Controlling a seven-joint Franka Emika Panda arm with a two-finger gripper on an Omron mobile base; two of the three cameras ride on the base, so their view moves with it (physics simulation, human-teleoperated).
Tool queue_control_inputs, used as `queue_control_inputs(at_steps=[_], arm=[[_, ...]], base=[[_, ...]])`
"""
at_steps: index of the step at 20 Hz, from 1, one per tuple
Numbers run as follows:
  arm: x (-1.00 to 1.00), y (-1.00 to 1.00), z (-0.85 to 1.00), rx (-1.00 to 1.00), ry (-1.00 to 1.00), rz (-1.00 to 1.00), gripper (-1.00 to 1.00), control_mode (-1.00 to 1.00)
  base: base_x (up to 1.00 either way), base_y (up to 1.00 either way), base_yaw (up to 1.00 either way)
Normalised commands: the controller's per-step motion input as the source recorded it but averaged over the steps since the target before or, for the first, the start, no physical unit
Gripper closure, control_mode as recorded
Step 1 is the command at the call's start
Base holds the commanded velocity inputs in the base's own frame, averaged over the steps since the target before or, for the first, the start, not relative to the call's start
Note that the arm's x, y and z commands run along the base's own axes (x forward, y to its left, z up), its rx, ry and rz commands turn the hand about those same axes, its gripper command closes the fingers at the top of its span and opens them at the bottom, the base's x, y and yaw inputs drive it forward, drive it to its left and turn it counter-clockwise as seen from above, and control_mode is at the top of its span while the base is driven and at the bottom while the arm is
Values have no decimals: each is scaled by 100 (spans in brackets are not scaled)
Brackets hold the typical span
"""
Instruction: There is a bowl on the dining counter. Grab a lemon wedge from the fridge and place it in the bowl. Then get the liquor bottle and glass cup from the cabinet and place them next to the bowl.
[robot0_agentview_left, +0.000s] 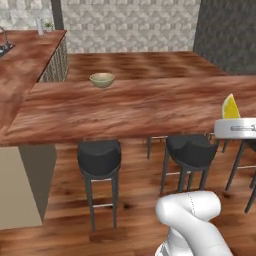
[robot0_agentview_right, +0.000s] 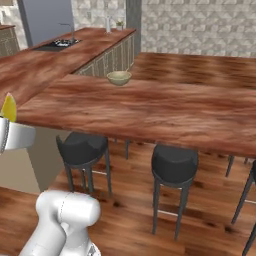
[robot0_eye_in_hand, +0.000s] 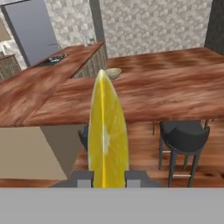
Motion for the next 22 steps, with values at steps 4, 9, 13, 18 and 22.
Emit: queue_control_inputs(at_steps=[4, 9, 13, 18, 22], arm=[[0, 0, 0, 0, 0, 0, 100, 100], [0, 0, 0, 0, 0, 0, 100, 100], [0, 0, 0, 0, 0, 0, 100, 100], [0, 0, 0, 0, 0, 0, 100, 100], [0, 0, 0, 0, 0, 0, 100, 100]], base=[[27, -100, 1], [27, -100, 0], [29, -100, 0], [37, -100, 0], [38, -100, 1]])
